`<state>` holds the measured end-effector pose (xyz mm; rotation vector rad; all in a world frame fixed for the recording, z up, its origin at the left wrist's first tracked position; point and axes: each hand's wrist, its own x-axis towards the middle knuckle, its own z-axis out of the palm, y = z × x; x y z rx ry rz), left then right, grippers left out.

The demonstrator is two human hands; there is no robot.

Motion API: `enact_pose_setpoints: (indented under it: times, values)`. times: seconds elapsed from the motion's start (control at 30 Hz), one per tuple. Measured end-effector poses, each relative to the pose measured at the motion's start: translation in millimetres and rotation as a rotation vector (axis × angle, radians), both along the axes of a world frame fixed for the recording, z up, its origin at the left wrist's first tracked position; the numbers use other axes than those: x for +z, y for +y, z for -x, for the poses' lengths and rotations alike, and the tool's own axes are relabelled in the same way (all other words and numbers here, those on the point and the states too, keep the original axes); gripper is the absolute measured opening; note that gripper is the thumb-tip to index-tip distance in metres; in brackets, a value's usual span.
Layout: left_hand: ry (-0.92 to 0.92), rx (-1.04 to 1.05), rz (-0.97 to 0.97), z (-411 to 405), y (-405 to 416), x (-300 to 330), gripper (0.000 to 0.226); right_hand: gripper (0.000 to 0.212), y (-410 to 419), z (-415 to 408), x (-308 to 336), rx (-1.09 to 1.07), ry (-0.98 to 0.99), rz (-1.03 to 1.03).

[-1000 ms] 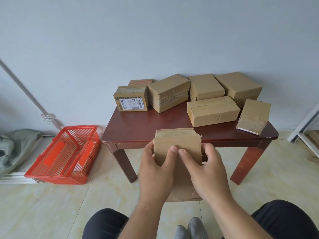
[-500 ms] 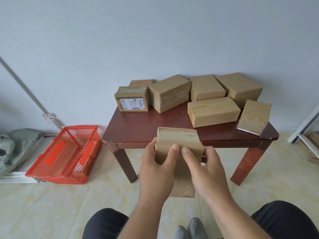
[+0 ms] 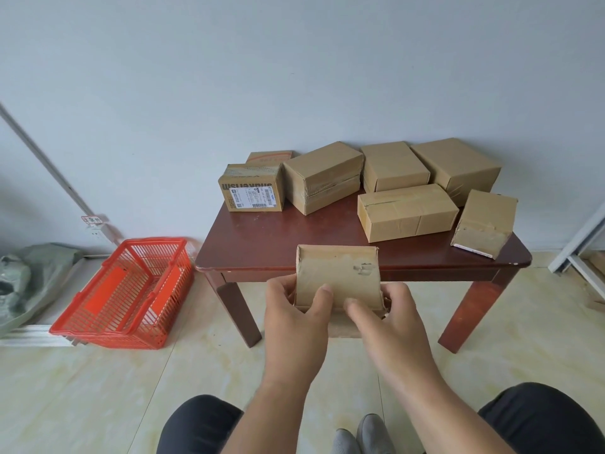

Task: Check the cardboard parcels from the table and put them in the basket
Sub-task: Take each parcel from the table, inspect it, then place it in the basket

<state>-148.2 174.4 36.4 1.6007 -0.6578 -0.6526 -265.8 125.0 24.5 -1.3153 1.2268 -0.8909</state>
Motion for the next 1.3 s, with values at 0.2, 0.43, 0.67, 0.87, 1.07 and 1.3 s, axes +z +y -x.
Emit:
enact_pose_setpoints:
  times: [0.2,0.43,0.67,0.87,1.07,1.3]
  values:
    - [-0.072,-0.071,-0.025,-0.3,-0.1,-8.7,0.056,0.029,-8.1,0.8,-2.5,-0.074,0.051,0.036]
    - [-0.110,-0.091,-0.037,4.7,0.2,-6.1,0.031,0.034,-9.4,1.8,-6.7,-0.087,0.075,0.113]
    - [-0.114,-0.014,-0.014,1.7,0.1,-10.8,0.045,0.035,-7.9,1.6,-10.8,-0.063,0.084,0.137]
    - [-0.169,-0.028,-0.028,3.7,2.5,-16.4,0.051,0.036,-15.4,-0.5,-12.7,-0.123,0.088,0.118]
    - [-0.065,0.021,0.008,1.7,0.3,-15.6,0.033,0.033,-2.2,-1.8,-15.8,-0.118,0.101,0.213]
    - [-0.054,0.008,0.028,4.5,1.5,-12.0,0.026,0.036,-6.8,-0.5,-9.9,-0.119,0.057,0.170]
